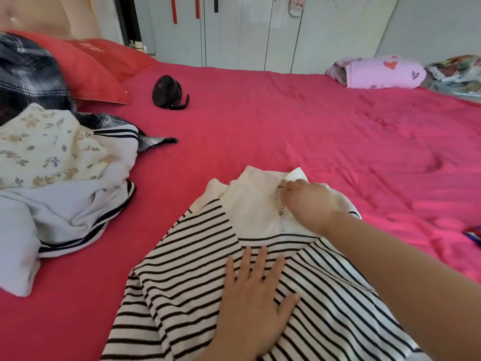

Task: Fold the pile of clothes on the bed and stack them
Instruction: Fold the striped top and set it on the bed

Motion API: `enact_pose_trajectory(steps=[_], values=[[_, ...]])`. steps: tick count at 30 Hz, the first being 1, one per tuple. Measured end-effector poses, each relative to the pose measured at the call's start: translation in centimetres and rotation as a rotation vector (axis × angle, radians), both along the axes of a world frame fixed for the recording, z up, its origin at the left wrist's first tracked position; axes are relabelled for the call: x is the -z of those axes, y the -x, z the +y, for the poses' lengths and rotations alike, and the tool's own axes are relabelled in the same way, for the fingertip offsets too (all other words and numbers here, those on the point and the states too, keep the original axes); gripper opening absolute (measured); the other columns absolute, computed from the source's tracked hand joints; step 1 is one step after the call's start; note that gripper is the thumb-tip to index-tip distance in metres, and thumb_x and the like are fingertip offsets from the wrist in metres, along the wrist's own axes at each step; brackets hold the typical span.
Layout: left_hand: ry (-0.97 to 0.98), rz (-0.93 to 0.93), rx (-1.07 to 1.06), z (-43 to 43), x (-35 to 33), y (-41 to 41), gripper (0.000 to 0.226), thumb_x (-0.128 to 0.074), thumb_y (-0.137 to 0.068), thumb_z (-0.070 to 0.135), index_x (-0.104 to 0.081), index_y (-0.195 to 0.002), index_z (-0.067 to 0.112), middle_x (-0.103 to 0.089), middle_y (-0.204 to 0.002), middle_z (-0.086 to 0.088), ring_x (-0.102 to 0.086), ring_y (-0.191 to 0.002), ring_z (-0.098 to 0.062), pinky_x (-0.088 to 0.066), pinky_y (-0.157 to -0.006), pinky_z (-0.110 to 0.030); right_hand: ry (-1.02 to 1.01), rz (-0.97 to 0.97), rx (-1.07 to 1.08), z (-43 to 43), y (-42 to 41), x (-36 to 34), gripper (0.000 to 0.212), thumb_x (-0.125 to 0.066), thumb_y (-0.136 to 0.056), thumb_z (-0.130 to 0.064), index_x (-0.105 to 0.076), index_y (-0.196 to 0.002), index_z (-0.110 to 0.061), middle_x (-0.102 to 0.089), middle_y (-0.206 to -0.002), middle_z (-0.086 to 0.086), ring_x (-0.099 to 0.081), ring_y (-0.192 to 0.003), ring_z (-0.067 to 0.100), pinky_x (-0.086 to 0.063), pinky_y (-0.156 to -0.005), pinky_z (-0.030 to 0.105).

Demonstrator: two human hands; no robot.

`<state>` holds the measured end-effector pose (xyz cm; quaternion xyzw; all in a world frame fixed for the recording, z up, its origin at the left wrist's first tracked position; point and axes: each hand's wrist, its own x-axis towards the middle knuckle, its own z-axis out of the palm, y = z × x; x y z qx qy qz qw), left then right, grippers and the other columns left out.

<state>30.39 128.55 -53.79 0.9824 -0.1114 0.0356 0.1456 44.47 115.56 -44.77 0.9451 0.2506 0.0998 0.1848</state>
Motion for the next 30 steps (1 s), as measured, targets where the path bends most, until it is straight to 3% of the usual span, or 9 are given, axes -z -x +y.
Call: enact_pose_trajectory(steps=[2, 4, 6, 11, 16, 21, 24, 26, 30], values=[[-0.064, 0.007, -0.027, -0.1, -0.6, 0.1, 0.069, -0.010, -0.079, 0.075, -0.019, -0.142, 0.049, -0.011, -0.155, 0.008, -0.008, -0.144, -0.025, 0.011, -0.113, -0.044, -0.003, -0.033, 0.022, 0.2, -1.6, -0.1, 0.031, -0.037, -0.089, -0.007, -0.054, -0.115, -0.011, -0.051, -0.116, 0.004, -0.048, -0.109, 0.025, -0.028, -0.065, 0.030], [-0.022, 0.090, -0.021, -0.4, -1.3, 0.3, 0.063, -0.027, -0.077, 0.072, -0.056, -0.125, 0.042, -0.052, -0.136, 0.005, -0.052, -0.123, -0.025, -0.019, -0.103, -0.044, -0.042, -0.096, 0.083, 0.0, -3.6, -0.5, 0.029, -0.040, -0.088, -0.008, -0.056, -0.112, -0.010, -0.055, -0.112, 0.006, -0.049, -0.109, 0.026, -0.027, -0.070, 0.030], [-0.037, 0.062, -0.002, -0.3, -1.5, 0.2, 0.064, -0.031, -0.073, 0.072, -0.064, -0.116, 0.038, -0.062, -0.124, 0.005, -0.061, -0.111, -0.022, -0.018, -0.101, -0.043, -0.048, -0.176, 0.145, 0.1, -5.4, -1.1, 0.024, -0.044, -0.086, -0.007, -0.058, -0.105, -0.011, -0.060, -0.105, 0.005, -0.051, -0.103, 0.026, -0.025, -0.072, 0.032], [-0.117, 0.037, -0.040, 0.0, -1.1, -0.6, 0.066, -0.031, -0.068, 0.073, -0.067, -0.111, 0.039, -0.065, -0.119, 0.007, -0.065, -0.105, -0.021, -0.009, -0.103, -0.043, -0.128, -0.099, 0.112, 1.4, -7.7, 0.0, 0.020, -0.047, -0.087, -0.012, -0.060, -0.103, -0.016, -0.063, -0.103, 0.002, -0.053, -0.102, 0.025, -0.028, -0.077, 0.031], [-0.106, 0.103, -0.032, 0.1, -1.3, -0.2, 0.063, -0.032, -0.071, 0.072, -0.067, -0.112, 0.037, -0.065, -0.120, 0.005, -0.063, -0.107, -0.023, -0.009, -0.104, -0.044, -0.833, 0.079, 0.379, -1.5, -7.2, -0.5, 0.032, -0.051, -0.092, -0.032, -0.059, -0.116, -0.012, -0.056, -0.113, 0.017, -0.052, -0.110, 0.035, -0.043, -0.092, 0.042], [-0.091, 0.166, -0.032, -0.1, -2.4, 0.1, 0.061, -0.033, -0.072, 0.071, -0.068, -0.109, 0.040, -0.065, -0.119, 0.007, -0.063, -0.108, -0.021, -0.012, -0.103, -0.041, -0.580, 0.292, 0.620, -5.1, -4.9, -0.6, 0.042, -0.050, -0.090, -0.037, -0.050, -0.121, -0.009, -0.057, -0.120, 0.013, -0.053, -0.112, 0.030, -0.046, -0.086, 0.037], [-0.053, 0.176, -0.031, 0.2, -3.1, -0.8, 0.071, -0.017, -0.075, 0.076, -0.041, -0.134, 0.046, -0.038, -0.146, 0.012, -0.034, -0.136, -0.018, -0.007, -0.112, -0.039, -0.491, 0.360, 0.650, -5.8, -4.1, 0.4, 0.037, -0.046, -0.092, -0.021, -0.047, -0.126, -0.006, -0.053, -0.127, 0.014, -0.050, -0.118, 0.030, -0.042, -0.092, 0.035], [0.031, 0.049, -0.011, 1.3, -3.7, -2.8, 0.070, -0.014, -0.081, 0.072, -0.031, -0.140, 0.039, -0.034, -0.146, 0.012, -0.026, -0.135, -0.014, -0.014, -0.112, -0.034, -0.555, 0.279, 0.642, -6.3, -4.4, 0.2, 0.033, -0.042, -0.090, -0.007, -0.053, -0.121, -0.004, -0.056, -0.124, 0.017, -0.052, -0.115, 0.031, -0.043, -0.090, 0.035], [-0.005, -0.312, -0.080, 5.0, -7.3, -9.8, 0.040, -0.034, -0.097, 0.034, -0.041, -0.136, 0.025, -0.048, -0.131, 0.006, -0.038, -0.121, -0.016, -0.030, -0.099, -0.030, -0.697, 0.187, 0.643, -8.5, -5.7, -0.9, 0.035, -0.044, -0.083, 0.000, -0.066, -0.108, -0.009, -0.065, -0.109, 0.017, -0.058, -0.103, 0.032, -0.045, -0.079, 0.033]])
